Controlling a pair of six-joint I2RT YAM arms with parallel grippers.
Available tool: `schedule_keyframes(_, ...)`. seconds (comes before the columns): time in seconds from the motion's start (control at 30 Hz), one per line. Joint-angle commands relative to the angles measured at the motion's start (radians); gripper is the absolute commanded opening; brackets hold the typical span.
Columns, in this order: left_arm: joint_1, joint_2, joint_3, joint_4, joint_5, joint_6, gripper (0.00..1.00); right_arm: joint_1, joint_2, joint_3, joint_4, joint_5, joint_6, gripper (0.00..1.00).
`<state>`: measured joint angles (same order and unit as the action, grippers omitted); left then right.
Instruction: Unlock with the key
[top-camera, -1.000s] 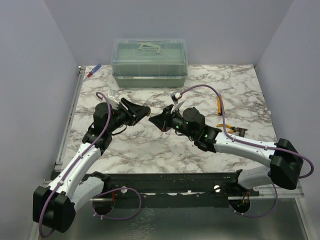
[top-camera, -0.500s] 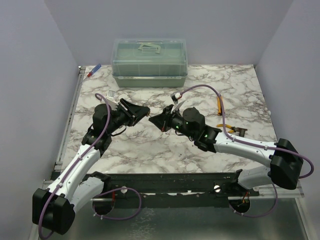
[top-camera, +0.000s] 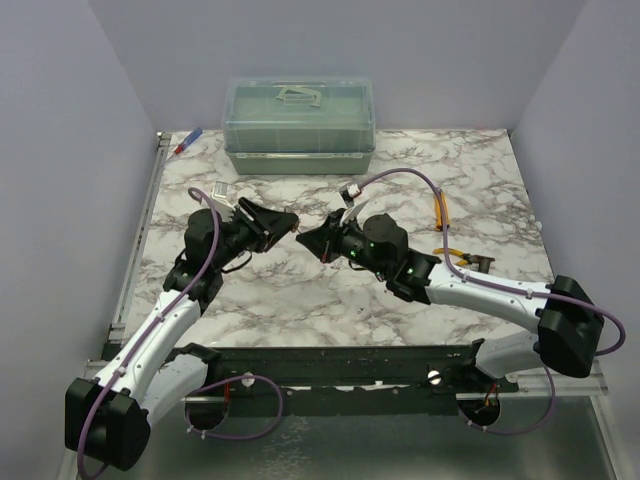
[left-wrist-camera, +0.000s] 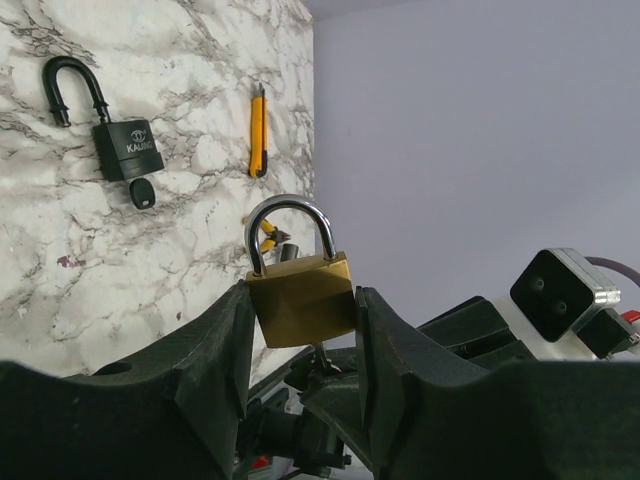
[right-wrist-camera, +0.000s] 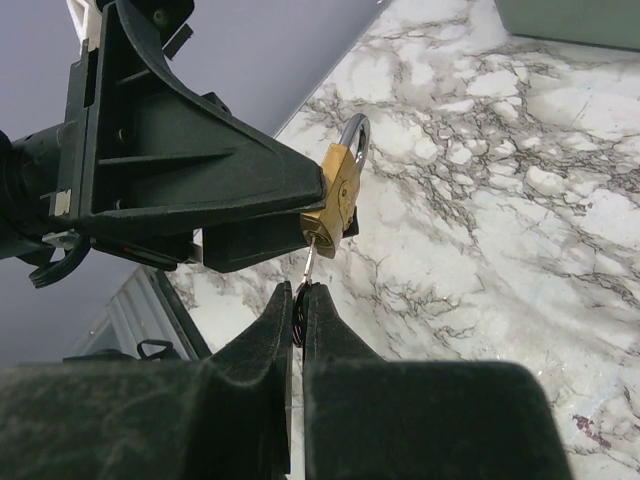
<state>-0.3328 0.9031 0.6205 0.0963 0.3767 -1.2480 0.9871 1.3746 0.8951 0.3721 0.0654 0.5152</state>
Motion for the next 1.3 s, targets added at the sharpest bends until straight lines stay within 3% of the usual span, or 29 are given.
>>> schedule_keyframes(0.0, 0.006, -0.029, -0.015, 0.069, -0.004, -0.018, 0.0, -0.008, 0.019, 0.036, 0.021, 0.01, -0.007, 0.0)
schedule_keyframes(0.67, 0.006, -0.099, -0.087, 0.186, -0.021, -0.005, 0.0, -0.061, 0.05, 0.05, 0.061, -0.047, 0.178, 0.0)
schedule_keyframes(1.27, 0.004, -0.12, -0.112, 0.212, -0.024, 0.111, 0.0, -0.079, 0.105, 0.172, -0.103, -0.104, 0.156, 0.0)
